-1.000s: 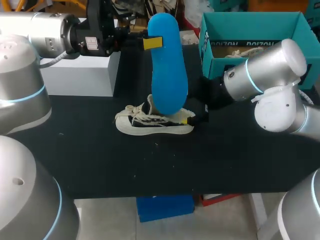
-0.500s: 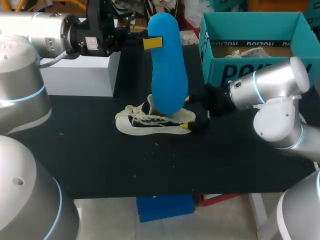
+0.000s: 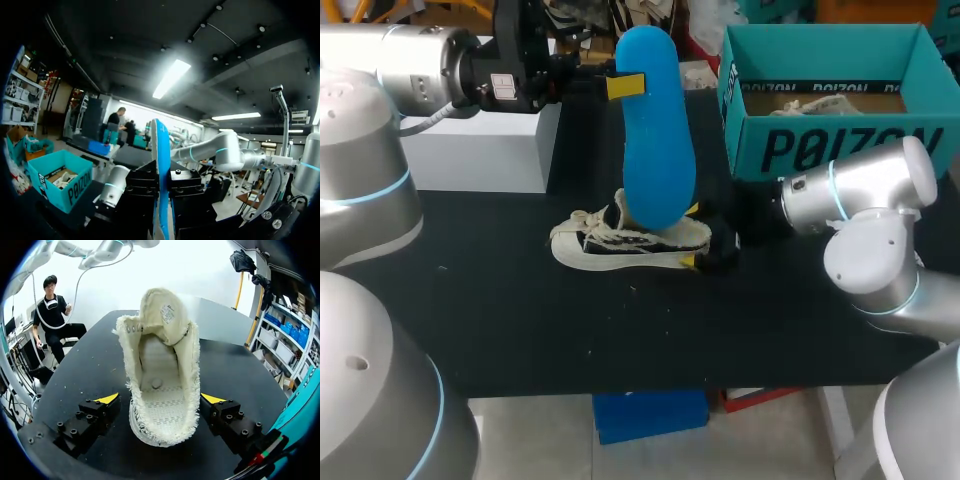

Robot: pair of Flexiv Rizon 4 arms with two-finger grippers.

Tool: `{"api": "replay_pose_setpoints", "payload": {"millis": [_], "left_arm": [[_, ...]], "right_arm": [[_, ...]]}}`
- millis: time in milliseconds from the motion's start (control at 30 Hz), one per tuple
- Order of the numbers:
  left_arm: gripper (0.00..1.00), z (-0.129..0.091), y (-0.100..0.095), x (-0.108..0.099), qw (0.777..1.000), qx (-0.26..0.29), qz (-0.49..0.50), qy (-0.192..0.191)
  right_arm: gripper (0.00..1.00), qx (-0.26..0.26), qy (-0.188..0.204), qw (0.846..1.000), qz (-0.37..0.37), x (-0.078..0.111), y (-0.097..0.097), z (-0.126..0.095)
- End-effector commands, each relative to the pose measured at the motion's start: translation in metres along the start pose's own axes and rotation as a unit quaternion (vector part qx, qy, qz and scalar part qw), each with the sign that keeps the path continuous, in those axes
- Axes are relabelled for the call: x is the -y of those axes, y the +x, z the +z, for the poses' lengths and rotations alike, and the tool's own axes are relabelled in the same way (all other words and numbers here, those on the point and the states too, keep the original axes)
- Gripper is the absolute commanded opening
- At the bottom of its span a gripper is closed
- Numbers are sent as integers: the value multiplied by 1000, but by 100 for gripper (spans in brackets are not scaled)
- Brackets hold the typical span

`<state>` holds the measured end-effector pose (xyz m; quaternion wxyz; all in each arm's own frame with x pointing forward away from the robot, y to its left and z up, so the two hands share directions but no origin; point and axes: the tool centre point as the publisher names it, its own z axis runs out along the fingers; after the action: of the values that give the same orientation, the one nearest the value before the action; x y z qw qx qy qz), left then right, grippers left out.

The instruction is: Take the shoe out of the shoebox, open the shoe tongue, remove and reinsert the insole, then place the shoe into the shoebox

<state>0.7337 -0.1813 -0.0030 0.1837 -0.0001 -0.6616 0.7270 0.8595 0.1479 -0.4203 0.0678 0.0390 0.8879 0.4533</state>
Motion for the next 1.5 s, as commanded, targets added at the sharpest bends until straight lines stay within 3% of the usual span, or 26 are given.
{"api": "replay_pose_setpoints", "payload": {"millis": [33, 300, 567, 833, 1200, 1500], "left_arm": [[0, 1, 0, -1, 1000, 1, 1, 0], [0, 1, 0, -1, 1000, 1, 1, 0], [0, 1, 0, -1, 1000, 1, 1, 0], [0, 1, 0, -1, 1000, 1, 1, 0], [0, 1, 0, -1, 1000, 1, 1, 0], [0, 1, 0, -1, 1000, 1, 1, 0]], "right_arm": [[100, -2, 1, 1000, 2, 1, 0, 3], [100, -8, 31, 999, -8, -5, -5, -12], [100, -30, 123, 992, -26, -19, -21, -37], [100, -77, 260, 962, -41, -33, -43, -52], [100, -110, 373, 920, -49, -48, -56, -32], [100, -104, 427, 897, -46, -61, -51, -8]]}}
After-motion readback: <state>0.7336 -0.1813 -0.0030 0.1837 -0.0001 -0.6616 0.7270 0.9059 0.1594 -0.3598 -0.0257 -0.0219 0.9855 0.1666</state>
